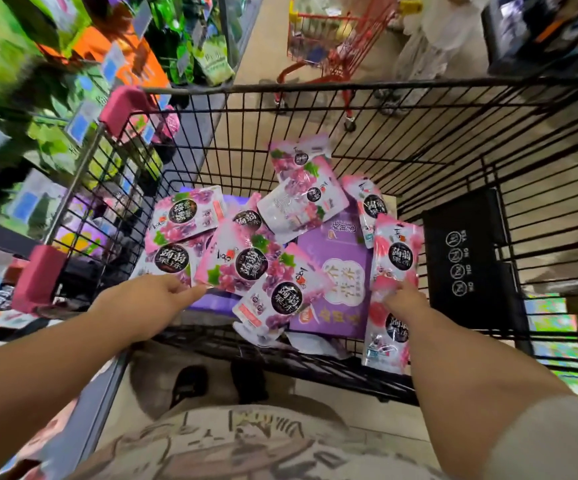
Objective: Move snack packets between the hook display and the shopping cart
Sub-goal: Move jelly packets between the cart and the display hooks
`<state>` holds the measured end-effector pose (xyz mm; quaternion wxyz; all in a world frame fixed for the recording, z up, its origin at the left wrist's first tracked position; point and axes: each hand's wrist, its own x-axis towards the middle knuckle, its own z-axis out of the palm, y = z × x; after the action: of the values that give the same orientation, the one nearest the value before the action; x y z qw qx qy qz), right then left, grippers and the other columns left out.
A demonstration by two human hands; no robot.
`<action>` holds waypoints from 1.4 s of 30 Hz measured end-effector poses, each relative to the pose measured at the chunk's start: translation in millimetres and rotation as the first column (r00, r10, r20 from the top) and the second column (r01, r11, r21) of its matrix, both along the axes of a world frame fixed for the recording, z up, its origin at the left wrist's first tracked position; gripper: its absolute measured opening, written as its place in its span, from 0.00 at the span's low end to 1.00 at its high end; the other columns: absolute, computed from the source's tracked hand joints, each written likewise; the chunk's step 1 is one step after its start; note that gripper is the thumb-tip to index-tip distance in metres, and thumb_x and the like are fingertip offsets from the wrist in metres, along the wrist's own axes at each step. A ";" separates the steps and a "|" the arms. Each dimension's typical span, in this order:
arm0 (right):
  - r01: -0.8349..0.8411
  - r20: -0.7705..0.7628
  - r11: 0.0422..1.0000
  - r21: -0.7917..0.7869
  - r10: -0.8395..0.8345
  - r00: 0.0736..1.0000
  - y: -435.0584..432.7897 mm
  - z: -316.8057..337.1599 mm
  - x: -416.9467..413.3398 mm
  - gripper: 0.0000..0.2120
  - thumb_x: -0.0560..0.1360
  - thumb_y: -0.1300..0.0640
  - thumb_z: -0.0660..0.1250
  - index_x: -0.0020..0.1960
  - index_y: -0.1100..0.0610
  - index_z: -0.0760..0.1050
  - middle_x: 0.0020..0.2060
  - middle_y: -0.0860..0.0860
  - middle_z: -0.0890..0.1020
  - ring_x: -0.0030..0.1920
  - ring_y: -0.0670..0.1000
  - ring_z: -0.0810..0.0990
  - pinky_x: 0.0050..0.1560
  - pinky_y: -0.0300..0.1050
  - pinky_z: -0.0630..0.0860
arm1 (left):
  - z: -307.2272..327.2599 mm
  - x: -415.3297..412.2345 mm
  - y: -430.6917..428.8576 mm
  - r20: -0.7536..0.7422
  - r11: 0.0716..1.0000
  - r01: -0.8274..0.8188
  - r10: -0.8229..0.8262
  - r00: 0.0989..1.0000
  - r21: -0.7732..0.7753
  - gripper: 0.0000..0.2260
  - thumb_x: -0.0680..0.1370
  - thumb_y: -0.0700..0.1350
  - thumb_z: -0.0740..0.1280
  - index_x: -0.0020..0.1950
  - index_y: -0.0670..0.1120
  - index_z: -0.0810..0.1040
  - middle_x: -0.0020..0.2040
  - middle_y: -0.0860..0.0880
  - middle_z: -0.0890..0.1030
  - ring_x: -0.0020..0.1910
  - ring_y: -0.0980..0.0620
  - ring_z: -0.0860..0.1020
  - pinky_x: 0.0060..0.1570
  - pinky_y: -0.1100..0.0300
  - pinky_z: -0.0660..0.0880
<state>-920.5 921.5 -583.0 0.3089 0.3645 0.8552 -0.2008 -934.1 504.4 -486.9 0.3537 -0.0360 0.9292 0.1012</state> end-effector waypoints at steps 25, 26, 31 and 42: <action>-0.611 -0.074 0.747 -0.264 0.615 0.785 -59.5 46.4 -51.1 0.05 0.79 0.55 0.66 0.46 0.53 0.72 0.43 0.50 0.76 0.38 0.47 0.72 0.34 0.37 0.65 | 11.7 8.4 5.0 -0.022 1.000 0.003 -0.003 1.000 -0.022 0.25 0.71 0.75 0.51 0.39 0.56 0.73 0.38 0.56 0.77 0.42 0.53 0.77 0.46 0.57 0.74; -0.621 -0.097 0.720 -0.310 0.626 0.774 -69.6 58.4 -54.6 0.08 0.79 0.56 0.66 0.42 0.51 0.70 0.40 0.47 0.74 0.37 0.46 0.70 0.34 0.37 0.64 | 12.5 8.6 5.3 -0.024 1.000 0.003 -0.003 1.000 -0.017 0.25 0.71 0.75 0.51 0.40 0.56 0.73 0.38 0.56 0.76 0.42 0.53 0.77 0.45 0.57 0.73; -0.666 -0.244 0.582 -0.467 0.639 0.729 -113.0 107.5 -67.6 0.15 0.77 0.53 0.69 0.37 0.48 0.65 0.36 0.46 0.70 0.35 0.46 0.68 0.40 0.42 0.70 | 12.4 8.9 4.5 0.005 1.000 -0.016 0.016 1.000 -0.003 0.31 0.64 0.80 0.52 0.50 0.59 0.76 0.49 0.57 0.80 0.46 0.54 0.78 0.49 0.56 0.75; -0.696 -0.557 0.283 -0.661 0.436 0.707 -211.9 155.5 -88.8 0.11 0.75 0.54 0.70 0.38 0.47 0.71 0.31 0.43 0.74 0.33 0.46 0.70 0.36 0.41 0.66 | 13.6 10.1 0.1 -0.090 0.992 -0.016 0.028 0.996 0.125 0.31 0.56 0.80 0.62 0.52 0.64 0.75 0.47 0.60 0.79 0.50 0.55 0.78 0.47 0.58 0.75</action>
<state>-1009.3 709.6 -427.5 0.3751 -0.1942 0.7511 -0.5074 -923.9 504.5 -473.2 0.3112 -0.0195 0.9358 0.1642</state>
